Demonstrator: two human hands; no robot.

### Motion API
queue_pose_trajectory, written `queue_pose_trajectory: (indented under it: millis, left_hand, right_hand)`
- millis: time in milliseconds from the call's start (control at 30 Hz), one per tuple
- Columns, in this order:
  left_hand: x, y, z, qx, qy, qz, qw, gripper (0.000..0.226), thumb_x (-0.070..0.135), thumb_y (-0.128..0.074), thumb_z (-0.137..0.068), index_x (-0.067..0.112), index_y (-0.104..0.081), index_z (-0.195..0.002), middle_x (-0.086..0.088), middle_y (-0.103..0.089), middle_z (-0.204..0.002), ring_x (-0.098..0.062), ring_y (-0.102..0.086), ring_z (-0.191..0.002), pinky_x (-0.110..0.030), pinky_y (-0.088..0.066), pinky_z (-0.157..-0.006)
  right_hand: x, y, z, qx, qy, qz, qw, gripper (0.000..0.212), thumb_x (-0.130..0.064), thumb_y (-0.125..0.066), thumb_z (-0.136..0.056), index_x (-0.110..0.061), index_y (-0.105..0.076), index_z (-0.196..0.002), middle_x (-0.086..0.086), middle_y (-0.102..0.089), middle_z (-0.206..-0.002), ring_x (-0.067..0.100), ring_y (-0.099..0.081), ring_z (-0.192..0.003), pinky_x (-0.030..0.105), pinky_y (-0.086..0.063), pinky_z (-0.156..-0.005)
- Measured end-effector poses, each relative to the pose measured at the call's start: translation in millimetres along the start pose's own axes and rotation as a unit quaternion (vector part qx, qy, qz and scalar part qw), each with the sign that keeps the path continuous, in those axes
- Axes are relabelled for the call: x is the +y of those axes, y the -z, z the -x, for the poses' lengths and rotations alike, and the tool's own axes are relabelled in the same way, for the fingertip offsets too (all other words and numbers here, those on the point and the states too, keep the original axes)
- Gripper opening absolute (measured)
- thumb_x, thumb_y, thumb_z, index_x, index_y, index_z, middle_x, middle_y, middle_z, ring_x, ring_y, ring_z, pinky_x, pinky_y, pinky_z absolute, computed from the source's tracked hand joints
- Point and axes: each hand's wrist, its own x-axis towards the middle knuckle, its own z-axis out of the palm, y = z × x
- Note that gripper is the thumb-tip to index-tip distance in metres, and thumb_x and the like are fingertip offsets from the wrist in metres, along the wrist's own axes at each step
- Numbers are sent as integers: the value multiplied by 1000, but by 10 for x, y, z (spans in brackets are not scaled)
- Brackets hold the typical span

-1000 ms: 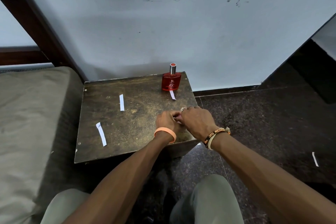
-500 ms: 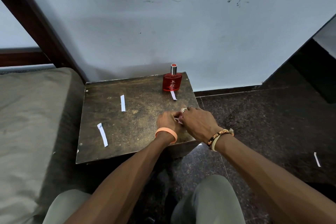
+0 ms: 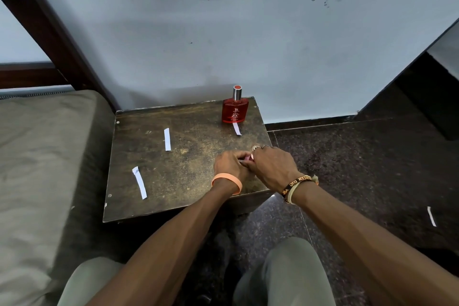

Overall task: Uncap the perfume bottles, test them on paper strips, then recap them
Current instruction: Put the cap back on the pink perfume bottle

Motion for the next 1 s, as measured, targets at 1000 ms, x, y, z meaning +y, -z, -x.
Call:
queue_pose_trajectory:
  millis: [1000]
  left_hand:
    - [-22,2,-25,5,15,-3,1000,22,22,-73,-77,24,-76,-99,-2,-76,-83,-13,-70,-73,-25,-57,-71]
  right_hand:
    - [-58,39,-14,16,12,-82,996,22,-28,-53,-99,-8,-58,-109,12,-65,-107,30,-64,-99,40,-52,-81]
